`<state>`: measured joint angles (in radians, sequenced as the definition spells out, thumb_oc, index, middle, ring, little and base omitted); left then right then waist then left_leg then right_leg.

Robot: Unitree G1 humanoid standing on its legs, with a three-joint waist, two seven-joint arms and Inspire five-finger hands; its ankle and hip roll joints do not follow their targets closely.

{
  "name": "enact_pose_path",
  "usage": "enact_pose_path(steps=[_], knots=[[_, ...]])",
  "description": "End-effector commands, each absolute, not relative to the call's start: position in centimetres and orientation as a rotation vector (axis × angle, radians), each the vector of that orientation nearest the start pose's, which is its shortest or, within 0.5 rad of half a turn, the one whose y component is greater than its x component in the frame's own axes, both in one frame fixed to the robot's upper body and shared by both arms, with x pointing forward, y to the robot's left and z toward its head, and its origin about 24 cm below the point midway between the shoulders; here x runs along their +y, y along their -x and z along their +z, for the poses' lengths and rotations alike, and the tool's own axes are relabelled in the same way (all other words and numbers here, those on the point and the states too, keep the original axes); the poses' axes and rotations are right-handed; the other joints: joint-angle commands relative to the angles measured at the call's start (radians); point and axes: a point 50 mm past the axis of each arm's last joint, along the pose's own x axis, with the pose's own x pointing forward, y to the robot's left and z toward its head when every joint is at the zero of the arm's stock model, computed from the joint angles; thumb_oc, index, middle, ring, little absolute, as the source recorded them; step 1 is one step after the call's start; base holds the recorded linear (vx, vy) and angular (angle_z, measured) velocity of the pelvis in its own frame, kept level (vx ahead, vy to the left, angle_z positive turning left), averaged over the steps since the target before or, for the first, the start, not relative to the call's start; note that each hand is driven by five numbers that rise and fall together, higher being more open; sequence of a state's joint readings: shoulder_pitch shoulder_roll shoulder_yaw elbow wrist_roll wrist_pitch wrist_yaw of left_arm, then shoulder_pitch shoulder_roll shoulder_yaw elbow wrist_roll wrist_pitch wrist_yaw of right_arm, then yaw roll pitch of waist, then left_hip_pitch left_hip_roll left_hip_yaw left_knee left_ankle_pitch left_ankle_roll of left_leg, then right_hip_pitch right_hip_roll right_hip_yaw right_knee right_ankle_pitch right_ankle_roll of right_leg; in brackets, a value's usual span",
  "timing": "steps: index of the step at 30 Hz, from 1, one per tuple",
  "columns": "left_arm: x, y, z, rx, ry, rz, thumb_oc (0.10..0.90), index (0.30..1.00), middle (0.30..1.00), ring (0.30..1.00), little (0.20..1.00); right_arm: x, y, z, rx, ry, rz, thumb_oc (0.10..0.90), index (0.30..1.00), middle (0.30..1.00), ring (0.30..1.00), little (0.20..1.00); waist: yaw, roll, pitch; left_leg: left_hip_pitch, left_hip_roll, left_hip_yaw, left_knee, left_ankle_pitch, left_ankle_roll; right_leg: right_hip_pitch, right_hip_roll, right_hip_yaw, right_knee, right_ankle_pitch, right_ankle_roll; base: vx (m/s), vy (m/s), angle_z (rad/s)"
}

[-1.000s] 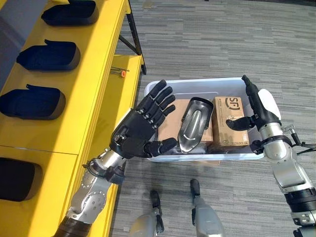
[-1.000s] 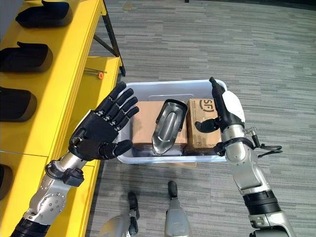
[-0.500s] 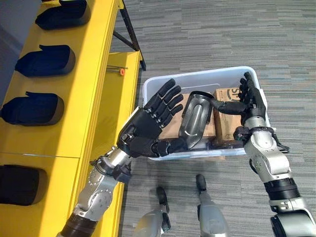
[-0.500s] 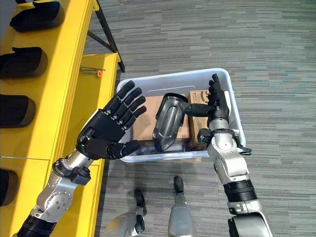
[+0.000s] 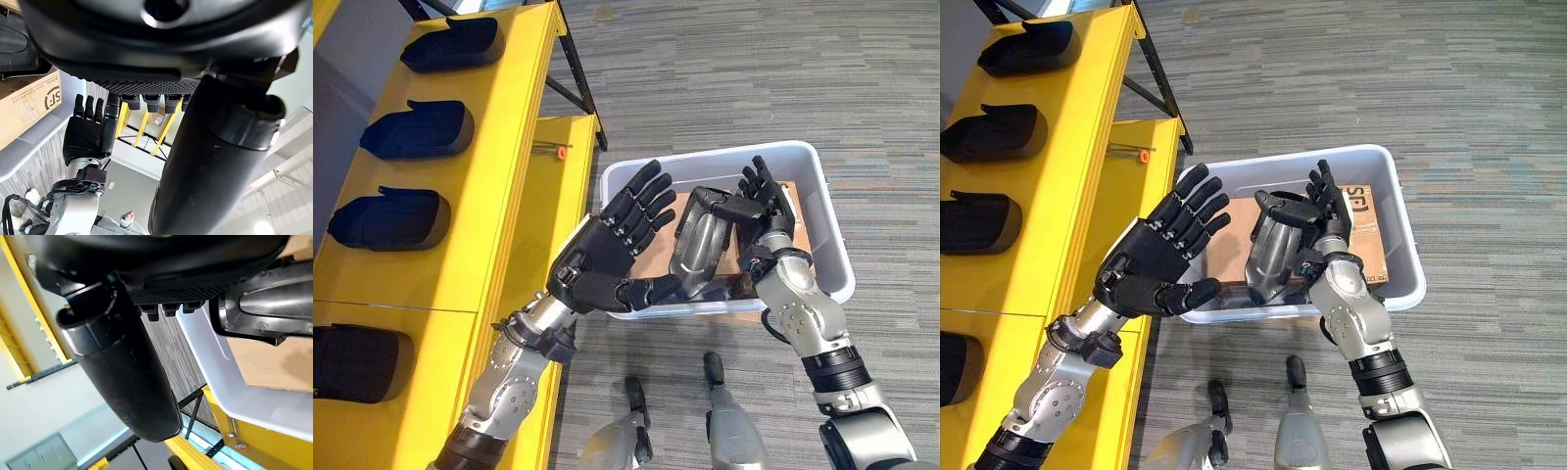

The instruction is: Move parts from the plastic box to the shelf.

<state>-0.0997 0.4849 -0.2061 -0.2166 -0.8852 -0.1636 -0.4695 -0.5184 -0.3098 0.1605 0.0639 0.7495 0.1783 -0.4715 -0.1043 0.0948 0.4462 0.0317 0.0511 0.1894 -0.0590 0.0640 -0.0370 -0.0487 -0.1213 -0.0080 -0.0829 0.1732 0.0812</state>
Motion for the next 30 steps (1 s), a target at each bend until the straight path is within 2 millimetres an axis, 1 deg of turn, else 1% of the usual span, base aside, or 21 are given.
enact_pose_path(steps=[1,6,9,11,12,13,14,16,17,19,20,21,22,23,24,25,26,27,28,29,30], knots=[[14.0,-23.1,16.0,-0.607,0.395,-0.828,0.9,1.0,1.0,1.0,1.0,-13.8,-32.8,18.1,-0.262,-0.454,-0.058,0.9,1.0,1.0,1.0,1.0,0.016,0.005,-0.147,-0.025,0.113,-0.003,0.118,-0.131,-0.023,-0.04,-0.106,-0.01,0.189,-0.186,0.061,0.05,0.047,-0.01],[13.8,-22.8,16.0,-0.619,0.402,-0.875,0.9,1.0,1.0,1.0,1.0,-14.5,-32.3,14.5,-0.194,-0.392,-0.094,0.9,1.0,1.0,1.0,1.0,0.004,0.009,-0.14,-0.033,0.096,0.009,0.153,-0.155,-0.011,-0.046,-0.113,-0.003,0.2,-0.185,0.068,0.04,0.075,-0.01],[13.5,-22.7,16.2,-0.615,0.376,-0.897,0.9,1.0,1.0,1.0,1.0,-14.3,-32.0,13.1,-0.162,-0.367,-0.114,0.9,1.0,1.0,1.0,1.0,0.004,0.012,-0.131,-0.04,0.085,0.018,0.167,-0.162,-0.003,-0.052,-0.113,-0.017,0.213,-0.188,0.066,0.02,0.086,-0.11],[13.6,-22.7,16.2,-0.615,0.372,-0.877,0.9,1.0,1.0,1.0,1.0,-14.3,-32.2,12.6,-0.141,-0.366,-0.091,0.9,1.0,1.0,1.0,1.0,0.021,0.01,-0.123,-0.037,0.081,0.049,0.176,-0.168,0.0,-0.057,-0.104,-0.085,0.23,-0.199,0.054,0.03,0.076,-0.14],[13.7,-22.7,16.2,-0.617,0.371,-0.868,0.9,1.0,1.0,1.0,1.0,-14.2,-32.3,12.5,-0.139,-0.36,-0.076,0.9,1.0,1.0,1.0,1.0,0.028,0.01,-0.122,-0.039,0.081,0.062,0.178,-0.166,0.0,-0.066,-0.102,-0.108,0.233,-0.196,0.05,0.01,0.101,-0.43],[13.9,-22.7,16.2,-0.628,0.369,-0.838,0.9,1.0,1.0,1.0,1.0,-13.9,-32.5,12.6,-0.136,-0.344,-0.041,0.9,1.0,1.0,1.0,1.0,0.038,0.011,-0.113,-0.036,0.083,0.083,0.182,-0.169,-0.003,-0.077,-0.098,-0.148,0.248,-0.201,0.044,-0.03,0.178,-0.76],[14.6,-22.4,16.2,-0.655,0.351,-0.775,0.9,1.0,1.0,1.0,1.0,-12.5,-32.9,13.1,-0.142,-0.297,0.056,0.9,1.0,1.0,1.0,1.0,0.059,0.016,-0.086,-0.026,0.088,0.144,0.188,-0.177,-0.009,-0.108,-0.096,-0.224,0.258,-0.193,0.026,-0.03,0.158,-1.02],[14.8,-22.2,16.3,-0.668,0.336,-0.761,0.9,1.0,1.0,1.0,1.0,-11.7,-32.8,13.1,-0.143,-0.269,0.105,0.9,1.0,1.0,1.0,1.0,0.063,0.016,-0.078,-0.035,0.089,0.161,0.2,-0.182,-0.004,-0.11,-0.097,-0.233,0.245,-0.187,0.018,-0.03,0.018,-1.55],[14.8,-22.2,16.4,-0.684,0.341,-0.784,0.9,1.0,1.0,1.0,1.0,-11.1,-32.6,13.3,-0.149,-0.249,0.133,0.9,1.0,1.0,1.0,1.0,0.064,0.014,-0.072,-0.056,0.092,0.166,0.219,-0.184,-0.002,-0.12,-0.104,-0.234,0.246,-0.185,0.015,-0.02,-0.086,-1.41],[14.4,-22.2,16.6,-0.696,0.331,-0.845,0.9,1.0,1.0,1.0,1.0,-10.8,-32.4,13.1,-0.152,-0.231,0.138,0.9,1.0,1.0,1.0,1.0,0.06,0.013,-0.061,-0.086,0.094,0.147,0.248,-0.185,-0.004,-0.121,-0.113,-0.215,0.241,-0.181,0.019,0.04,-0.147,-0.39],[13.8,-22.1,16.6,-0.69,0.314,-0.91,0.9,1.0,1.0,1.0,1.0,-11.0,-32.3,12.7,-0.136,-0.227,0.144,0.9,1.0,1.0,1.0,1.0,0.045,0.017,-0.055,-0.097,0.09,0.113,0.256,-0.182,-0.004,-0.121,-0.106,-0.162,0.236,-0.175,0.023,0.1,-0.192,-0.02],[13.5,-22.0,16.6,-0.692,0.308,-0.937,0.9,1.0,1.0,1.0,1.0,-11.0,-32.2,12.6,-0.133,-0.22,0.147,0.9,1.0,1.0,1.0,1.0,0.036,0.021,-0.052,-0.098,0.088,0.097,0.254,-0.179,-0.003,-0.125,-0.101,-0.132,0.241,-0.176,0.024,0.12,-0.235,0.24],[12.7,-21.8,16.7,-0.704,0.29,-1.002,0.9,1.0,1.0,1.0,1.0,-11.4,-31.8,12.3,-0.146,-0.176,0.138,0.9,1.0,1.0,1.0,1.0,0.008,0.036,-0.051,-0.093,0.083,0.064,0.235,-0.167,-0.004,-0.138,-0.085,-0.059,0.255,-0.182,0.022,0.08,-0.146,0.27],[12.4,-21.8,16.8,-0.71,0.288,-1.025,0.9,1.0,1.0,1.0,1.0,-11.5,-31.5,12.1,-0.15,-0.166,0.129,0.9,1.0,1.0,1.0,1.0,-0.004,0.043,-0.051,-0.091,0.077,0.054,0.237,-0.174,-0.003,-0.135,-0.083,-0.04,0.258,-0.19,0.021,0.06,-0.123,0.34],[12.4,-21.8,16.9,-0.712,0.286,-1.034,0.9,1.0,1.0,1.0,1.0,-11.5,-31.4,12.1,-0.152,-0.161,0.127,0.9,1.0,1.0,1.0,1.0,-0.007,0.045,-0.054,-0.094,0.075,0.052,0.236,-0.172,-0.003,-0.138,-0.081,-0.033,0.256,-0.189,0.02,0.1,-0.126,0.97],[12.1,-21.9,17.2,-0.729,0.296,-1.064,0.9,1.0,1.0,1.0,1.0,-12.0,-31.2,11.6,-0.151,-0.121,0.124,0.9,1.0,1.0,1.0,1.0,-0.023,0.052,-0.058,-0.086,0.055,0.052,0.291,-0.217,0.01,-0.151,-0.089,-0.026,0.296,-0.209,0.015,0.16,-0.179,0.9],[11.9,-22.2,17.6,-0.741,0.284,-1.052,0.9,1.0,1.0,1.0,1.0,-12.0,-31.2,11.3,-0.147,-0.079,0.141,0.9,1.0,1.0,1.0,1.0,-0.035,0.051,-0.061,-0.083,0.046,0.065,0.373,-0.251,0.018,-0.166,-0.097,-0.03,0.337,-0.223,0.004,0.23,-0.288,0.8],[11.6,-22.6,17.9,-0.747,0.266,-1.04,0.9,1.0,1.0,1.0,1.0,-11.6,-30.9,11.0,-0.125,-0.064,0.161,0.9,1.0,1.0,1.0,1.0,-0.053,0.046,-0.062,-0.075,0.066,0.081,0.532,-0.223,0.002,-0.168,-0.092,-0.041,0.368,-0.244,-0.023,0.19,-0.282,0.0],[11.5,-22.8,18.1,-0.744,0.271,-1.043,0.9,1.0,1.0,1.0,1.0,-11.5,-30.8,10.6,-0.118,-0.061,0.16,0.9,1.0,1.0,1.0,1.0,-0.056,0.043,-0.059,-0.104,0.072,0.056,0.627,-0.199,-0.007,-0.168,-0.087,-0.034,0.381,-0.249,-0.036,0.16,-0.262,0.04],[11.4,-23.0,18.2,-0.739,0.275,-1.043,0.9,1.0,1.0,1.0,1.0,-11.4,-30.7,10.3,-0.115,-0.051,0.159,0.9,1.0,1.0,1.0,1.0,-0.053,0.043,-0.057,-0.154,0.065,0.013,0.705,-0.177,-0.014,-0.169,-0.079,-0.025,0.394,-0.253,-0.047,0.13,-0.161,0.24],[11.2,-23.3,18.3,-0.731,0.282,-1.034,0.9,1.0,1.0,1.0,1.0,-11.1,-30.8,10.0,-0.117,-0.031,0.164,0.9,1.0,1.0,1.0,1.0,-0.042,0.045,-0.05,-0.224,0.045,-0.042,0.755,-0.153,-0.022,-0.176,-0.068,-0.007,0.416,-0.258,-0.056,0.16,-0.048,0.28]])
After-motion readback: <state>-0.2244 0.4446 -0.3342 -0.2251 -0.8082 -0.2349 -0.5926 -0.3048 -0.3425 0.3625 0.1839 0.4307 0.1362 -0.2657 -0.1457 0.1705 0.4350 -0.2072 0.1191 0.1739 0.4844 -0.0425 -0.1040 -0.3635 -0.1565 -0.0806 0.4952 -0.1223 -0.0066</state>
